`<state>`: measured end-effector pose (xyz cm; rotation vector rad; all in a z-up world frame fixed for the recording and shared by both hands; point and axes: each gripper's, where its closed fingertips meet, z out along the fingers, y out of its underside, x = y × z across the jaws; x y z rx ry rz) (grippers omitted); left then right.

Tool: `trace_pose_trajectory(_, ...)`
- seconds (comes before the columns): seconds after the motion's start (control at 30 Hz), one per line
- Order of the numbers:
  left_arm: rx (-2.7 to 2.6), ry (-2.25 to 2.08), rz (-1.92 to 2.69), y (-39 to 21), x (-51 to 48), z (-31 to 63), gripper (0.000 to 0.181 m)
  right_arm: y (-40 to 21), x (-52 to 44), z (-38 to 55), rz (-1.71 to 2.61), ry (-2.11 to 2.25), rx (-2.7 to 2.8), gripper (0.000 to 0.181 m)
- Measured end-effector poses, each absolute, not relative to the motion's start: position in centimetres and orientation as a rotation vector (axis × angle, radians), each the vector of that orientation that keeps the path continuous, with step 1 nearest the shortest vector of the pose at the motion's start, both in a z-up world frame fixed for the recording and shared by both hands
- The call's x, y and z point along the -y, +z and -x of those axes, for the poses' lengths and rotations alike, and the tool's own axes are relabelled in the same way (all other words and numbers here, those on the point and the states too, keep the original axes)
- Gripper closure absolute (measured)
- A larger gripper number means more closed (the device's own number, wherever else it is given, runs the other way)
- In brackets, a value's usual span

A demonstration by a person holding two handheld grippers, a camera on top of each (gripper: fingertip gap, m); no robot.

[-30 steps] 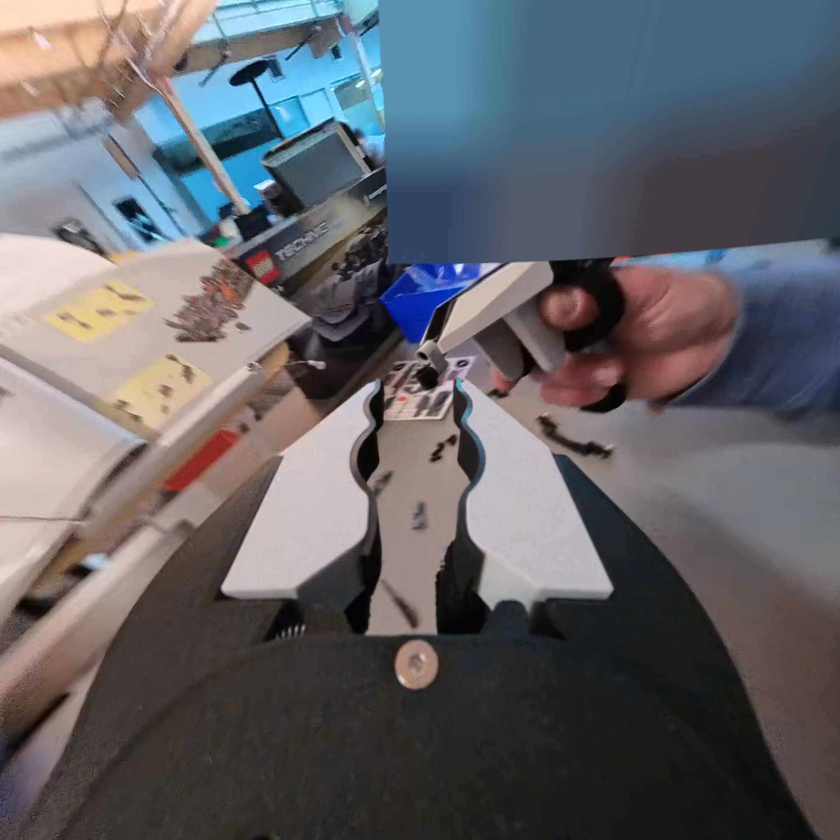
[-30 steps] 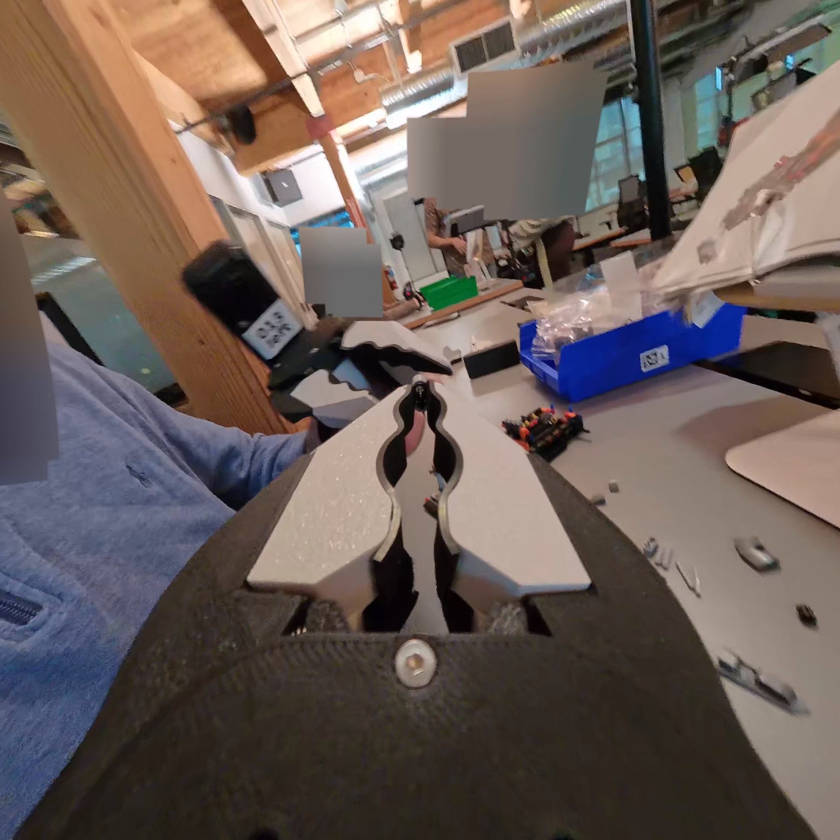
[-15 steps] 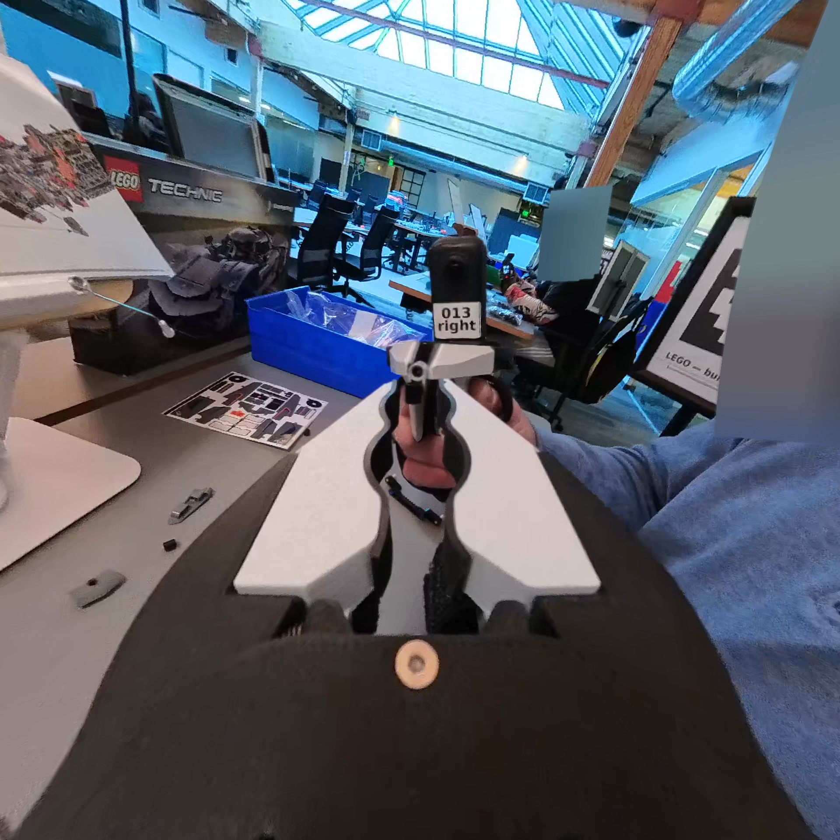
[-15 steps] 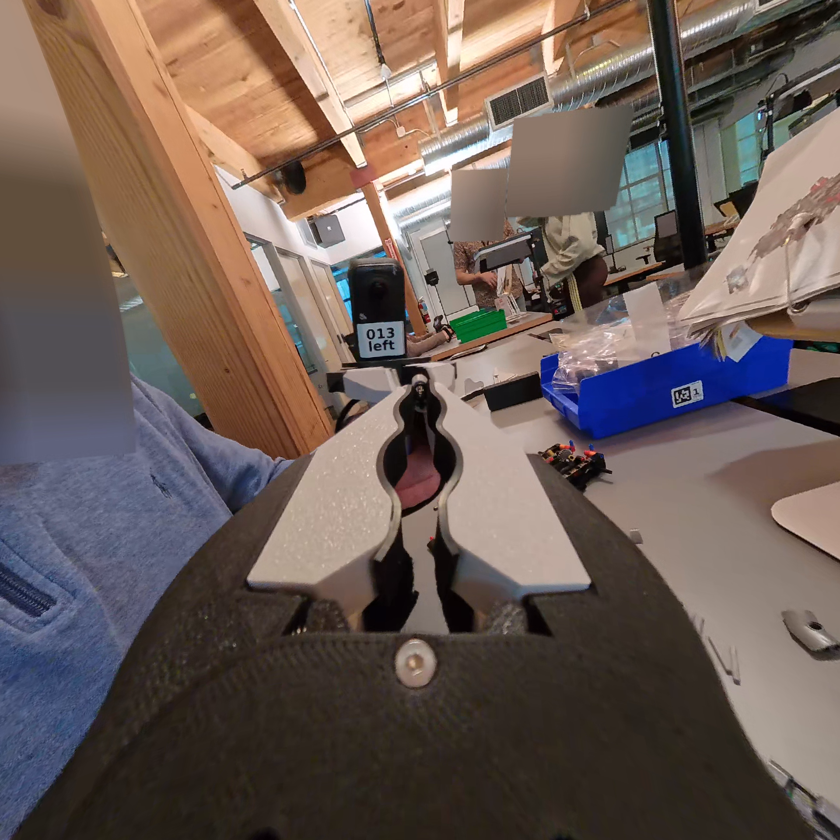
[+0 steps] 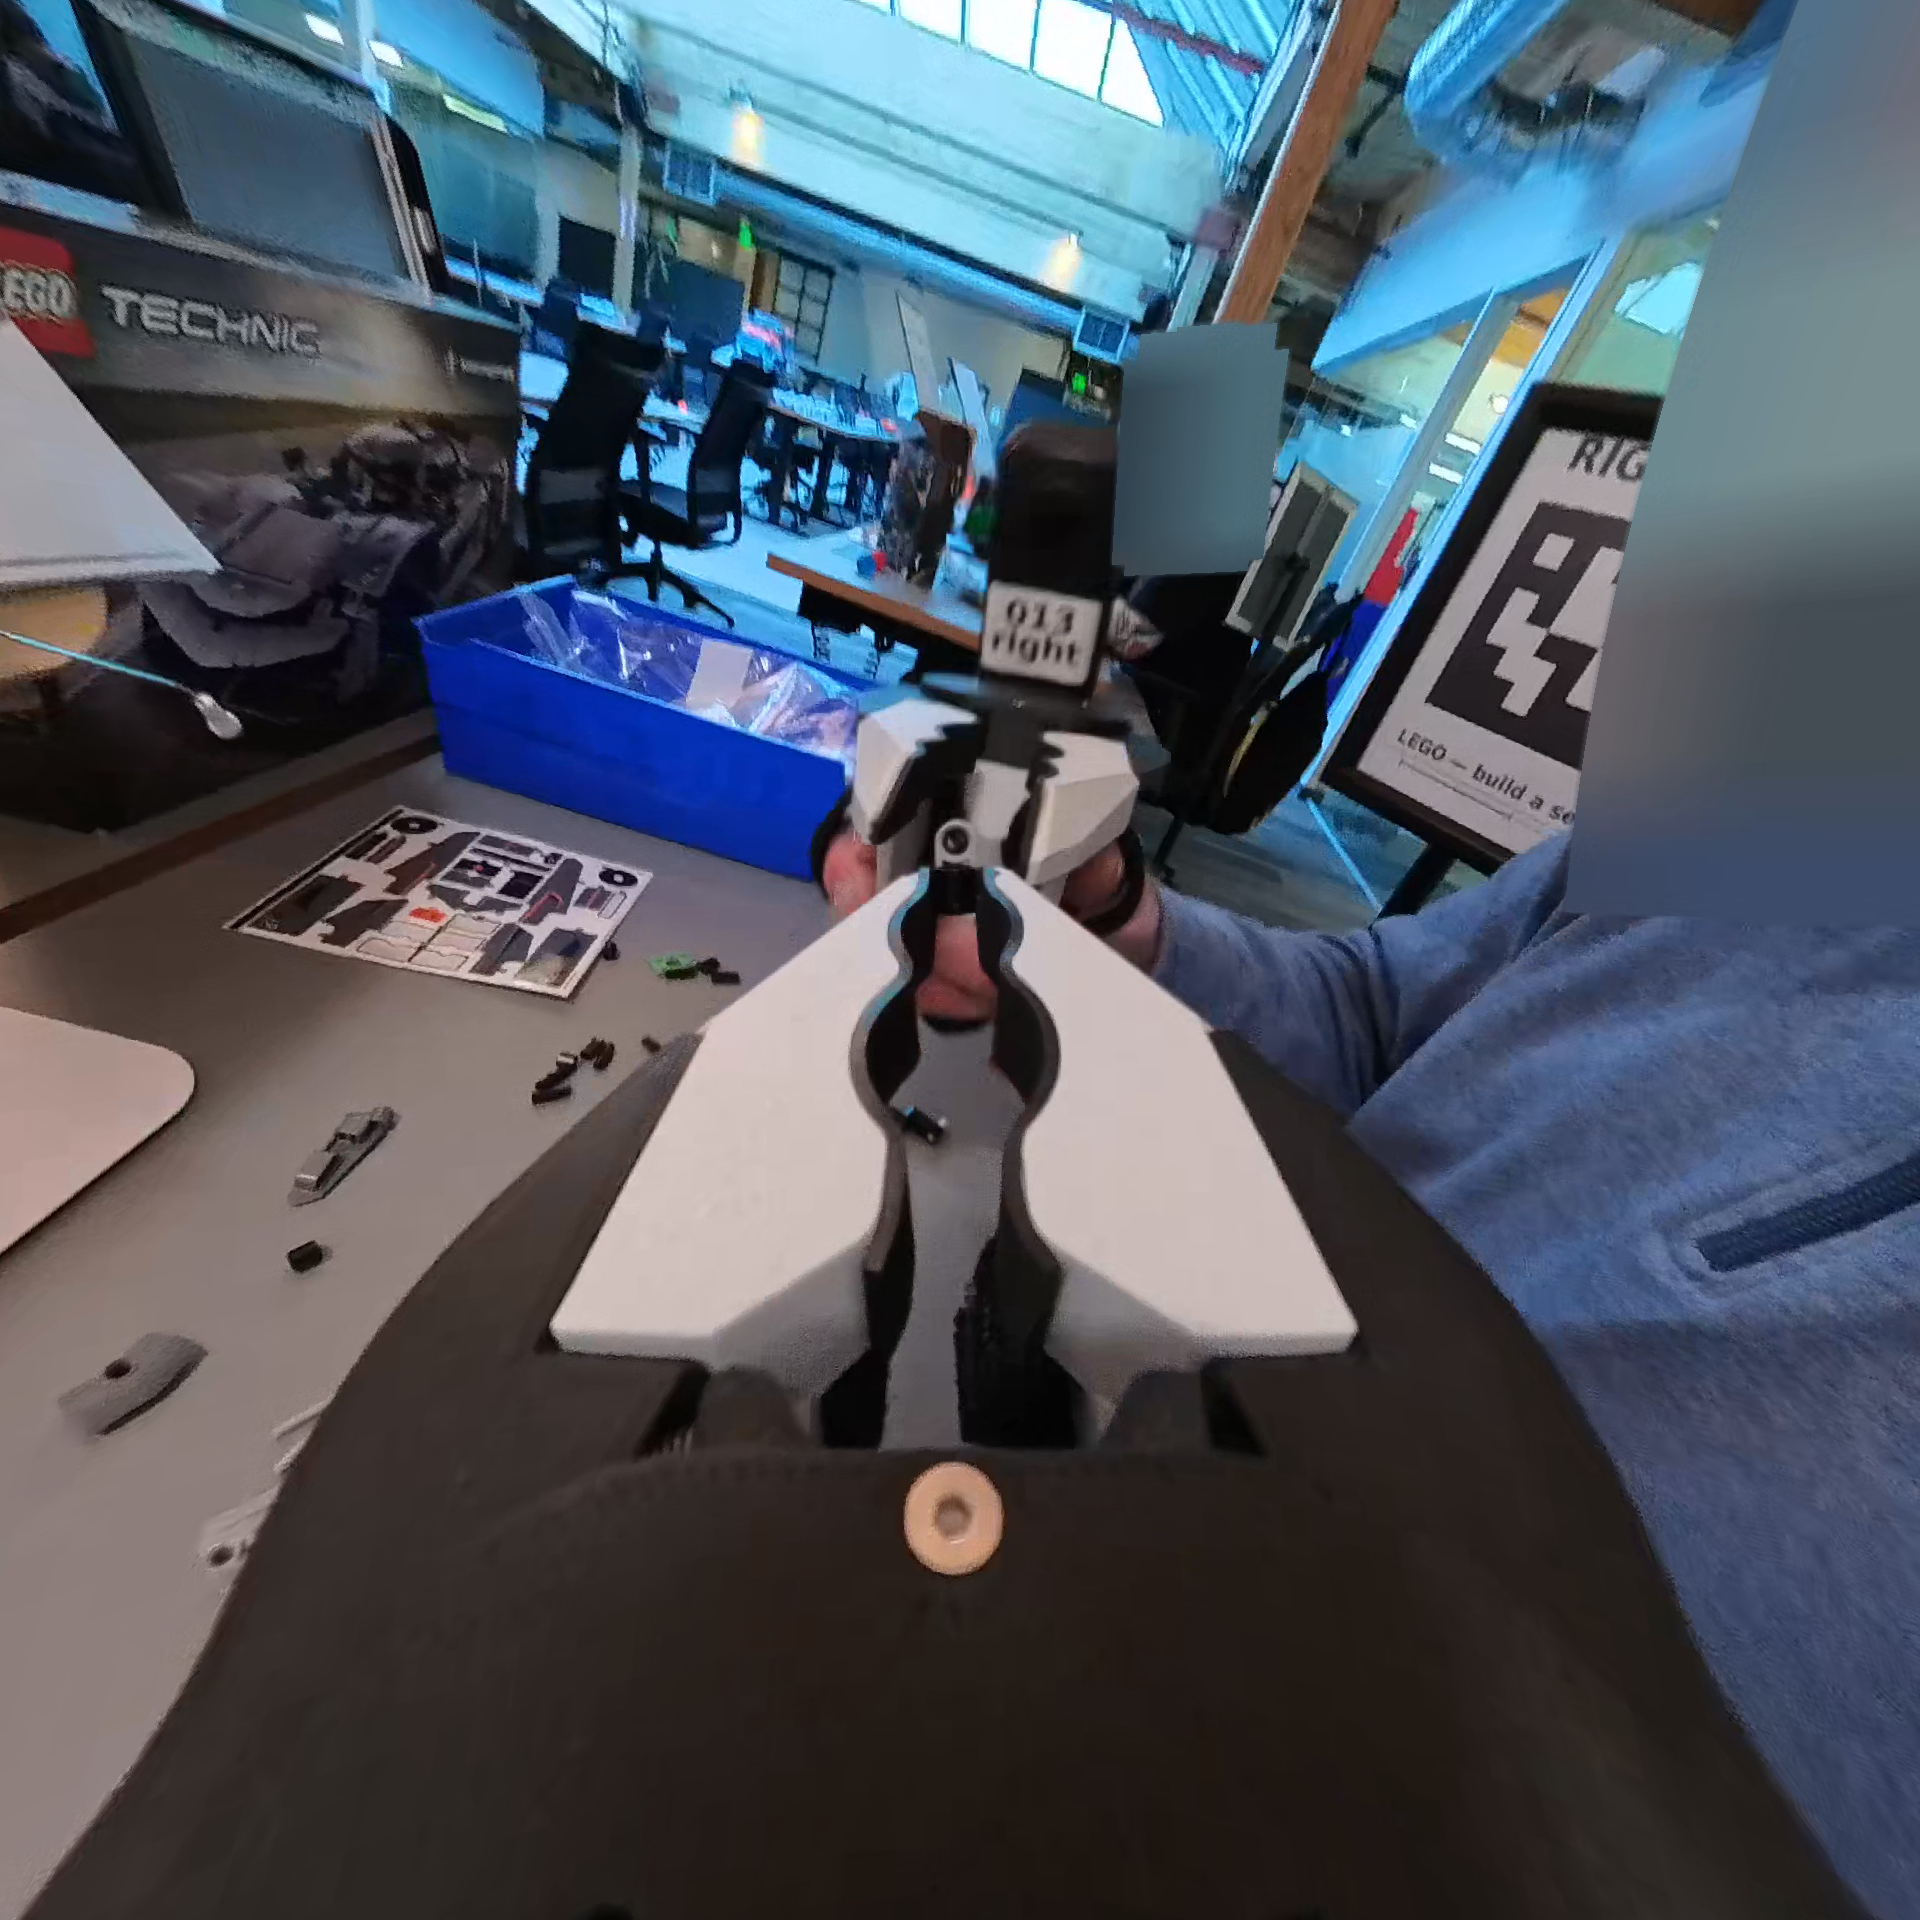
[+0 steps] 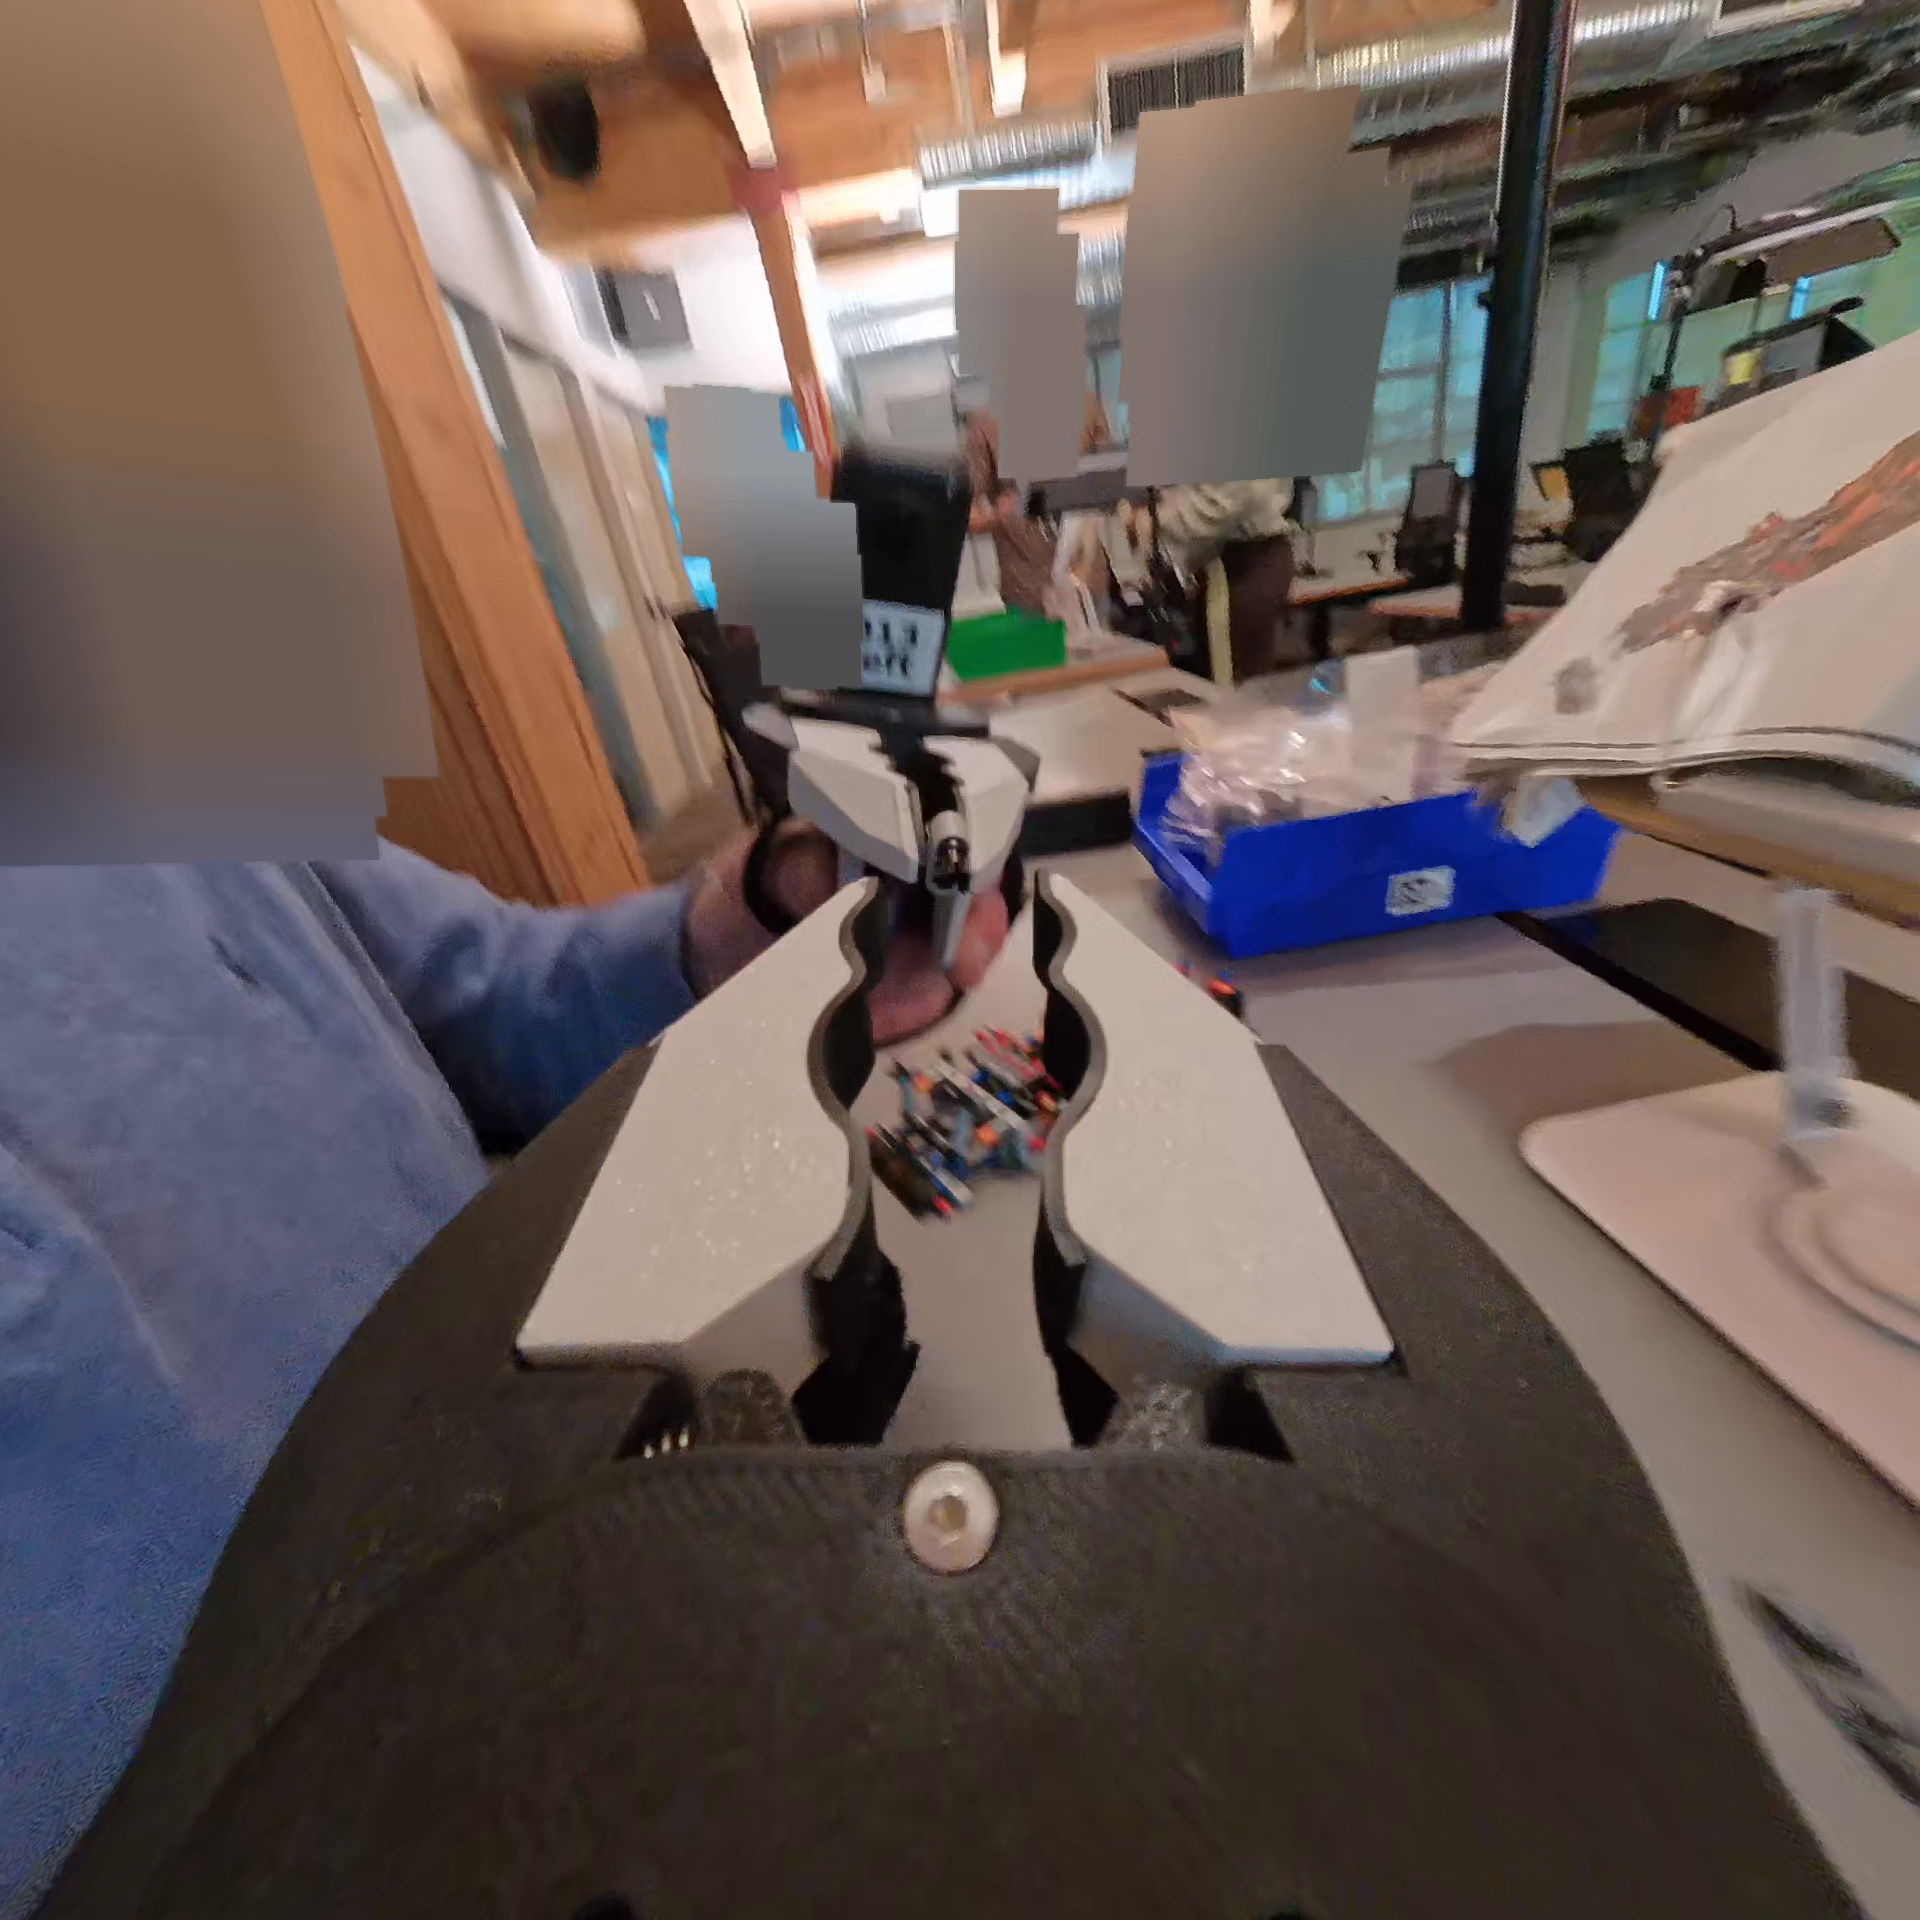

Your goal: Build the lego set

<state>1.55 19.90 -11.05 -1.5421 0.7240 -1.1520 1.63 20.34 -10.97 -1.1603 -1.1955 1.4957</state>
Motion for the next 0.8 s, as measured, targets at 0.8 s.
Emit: trace_pose_trajectory(0.8, -0.879, -1.403, 1.811, -15.1, -21.4, -3.2, 0.176, -14.3, -21.7, -2.7, 0.893, 0.423, 1.919, 0.15)
